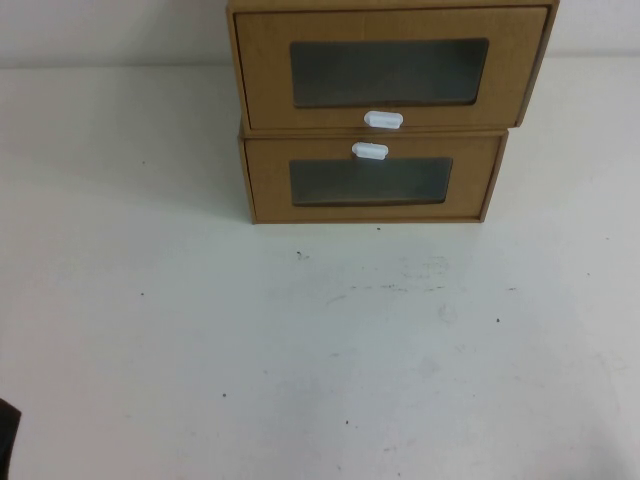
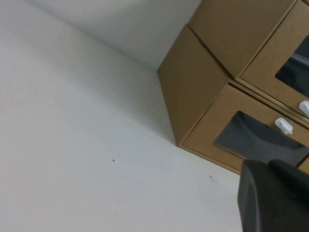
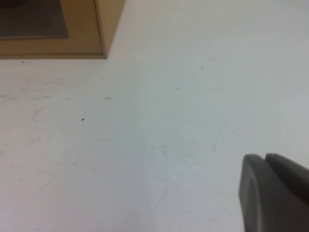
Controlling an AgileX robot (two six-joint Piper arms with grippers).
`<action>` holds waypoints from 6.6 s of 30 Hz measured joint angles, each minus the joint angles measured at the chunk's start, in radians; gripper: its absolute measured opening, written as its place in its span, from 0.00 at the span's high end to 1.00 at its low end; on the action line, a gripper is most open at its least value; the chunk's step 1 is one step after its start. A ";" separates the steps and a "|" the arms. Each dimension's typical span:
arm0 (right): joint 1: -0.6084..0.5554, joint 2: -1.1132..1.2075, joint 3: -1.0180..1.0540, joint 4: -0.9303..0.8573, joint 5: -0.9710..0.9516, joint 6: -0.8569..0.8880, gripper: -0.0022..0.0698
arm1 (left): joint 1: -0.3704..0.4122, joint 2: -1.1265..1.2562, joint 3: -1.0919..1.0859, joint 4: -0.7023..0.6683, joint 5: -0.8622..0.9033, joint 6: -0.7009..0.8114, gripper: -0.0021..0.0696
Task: Open the shoe box
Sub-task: 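Pull the top drawer of the cardboard box fully open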
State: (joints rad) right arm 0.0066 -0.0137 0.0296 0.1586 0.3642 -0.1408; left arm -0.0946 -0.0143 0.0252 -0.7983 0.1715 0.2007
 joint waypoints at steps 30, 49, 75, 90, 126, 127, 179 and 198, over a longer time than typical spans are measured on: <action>0.000 0.000 0.000 0.000 0.000 0.000 1.00 | 0.001 1.156 -1.197 0.222 0.742 0.356 0.98; 0.000 0.000 0.000 0.000 0.000 0.000 1.00 | -0.280 2.055 -2.619 0.373 1.060 0.191 0.98; 0.000 0.000 0.000 0.000 0.000 0.000 1.00 | -0.320 2.215 -2.623 0.314 0.997 0.174 0.98; 0.000 0.000 0.000 0.000 0.000 0.000 1.00 | -0.320 2.219 -2.623 0.312 0.993 0.173 0.98; 0.000 0.251 -0.287 0.699 0.067 -0.101 1.00 | -0.321 2.219 -2.623 0.314 1.012 0.113 0.98; 0.000 0.317 -0.346 0.646 0.129 -0.101 1.00 | -0.321 2.219 -2.623 0.314 1.015 0.113 0.98; 0.947 1.527 -1.014 -1.796 0.345 0.835 1.00 | -0.321 2.219 -2.623 0.291 1.036 -0.080 0.98; 0.752 1.671 -1.164 -1.808 0.124 0.856 0.51 | -0.321 2.220 -2.623 0.250 1.086 -0.120 0.98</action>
State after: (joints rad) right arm 0.7583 1.6571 -1.1339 -1.6499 0.4884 0.7153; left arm -0.4161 2.2053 -2.5977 -0.5482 1.2573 0.0810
